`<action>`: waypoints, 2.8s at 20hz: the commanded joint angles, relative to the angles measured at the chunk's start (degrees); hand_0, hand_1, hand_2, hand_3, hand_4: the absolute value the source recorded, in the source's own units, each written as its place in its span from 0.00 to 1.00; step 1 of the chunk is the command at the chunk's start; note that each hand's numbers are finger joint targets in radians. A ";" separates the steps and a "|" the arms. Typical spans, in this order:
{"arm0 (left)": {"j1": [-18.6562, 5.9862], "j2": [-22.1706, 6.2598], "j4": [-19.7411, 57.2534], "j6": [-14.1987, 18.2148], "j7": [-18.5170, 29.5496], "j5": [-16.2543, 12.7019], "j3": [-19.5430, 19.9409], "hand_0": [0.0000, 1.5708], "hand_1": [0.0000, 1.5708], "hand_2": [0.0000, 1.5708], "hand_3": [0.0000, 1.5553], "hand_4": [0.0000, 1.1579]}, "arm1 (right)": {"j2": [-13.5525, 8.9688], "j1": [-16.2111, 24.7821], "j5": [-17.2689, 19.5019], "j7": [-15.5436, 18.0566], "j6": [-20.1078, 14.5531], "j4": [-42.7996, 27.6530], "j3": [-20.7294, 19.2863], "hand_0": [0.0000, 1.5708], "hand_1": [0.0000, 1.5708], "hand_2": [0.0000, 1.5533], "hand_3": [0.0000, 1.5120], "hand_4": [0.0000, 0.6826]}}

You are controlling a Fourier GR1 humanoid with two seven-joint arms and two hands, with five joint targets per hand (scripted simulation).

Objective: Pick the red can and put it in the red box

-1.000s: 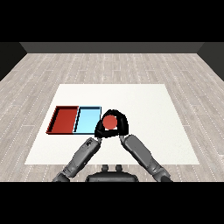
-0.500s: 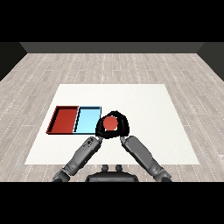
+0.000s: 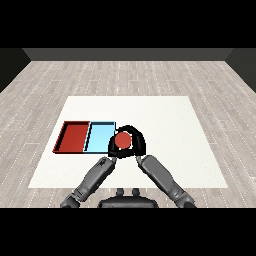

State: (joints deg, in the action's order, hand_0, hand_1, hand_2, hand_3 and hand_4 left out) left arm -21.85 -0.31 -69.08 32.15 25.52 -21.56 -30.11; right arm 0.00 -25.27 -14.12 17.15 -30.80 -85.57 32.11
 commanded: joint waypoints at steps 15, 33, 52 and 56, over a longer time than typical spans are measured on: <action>-0.83 0.29 3.88 0.61 4.73 0.79 1.14 1.00 1.00 1.00 0.95 0.98 | -0.01 2.56 2.72 -2.26 5.73 2.25 -6.55 0.00 0.00 0.00 0.00 0.00; 0.24 -5.44 -7.46 -0.32 -5.41 6.07 11.04 1.00 1.00 1.00 0.95 0.98 | -8.30 19.11 -1.99 -4.93 15.75 -19.80 -16.55 0.00 0.00 0.00 0.00 0.00; -5.30 -30.73 20.66 -6.61 -18.94 13.88 22.74 1.00 1.00 0.99 0.96 0.91 | -11.92 29.87 -5.23 -0.80 21.05 -16.33 -23.75 0.00 0.00 0.00 0.00 0.00; -8.75 -31.23 35.59 -8.63 -18.91 15.86 23.16 1.00 1.00 0.97 0.92 0.88 | -10.92 27.27 -5.96 -1.22 20.27 -14.09 -24.98 0.00 0.00 0.00 0.00 0.00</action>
State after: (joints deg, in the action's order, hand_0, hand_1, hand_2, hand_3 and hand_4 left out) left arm -27.18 -29.47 -45.42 26.10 8.04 -7.28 -7.63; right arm -11.96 2.52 -20.75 15.51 -9.54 -101.09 7.16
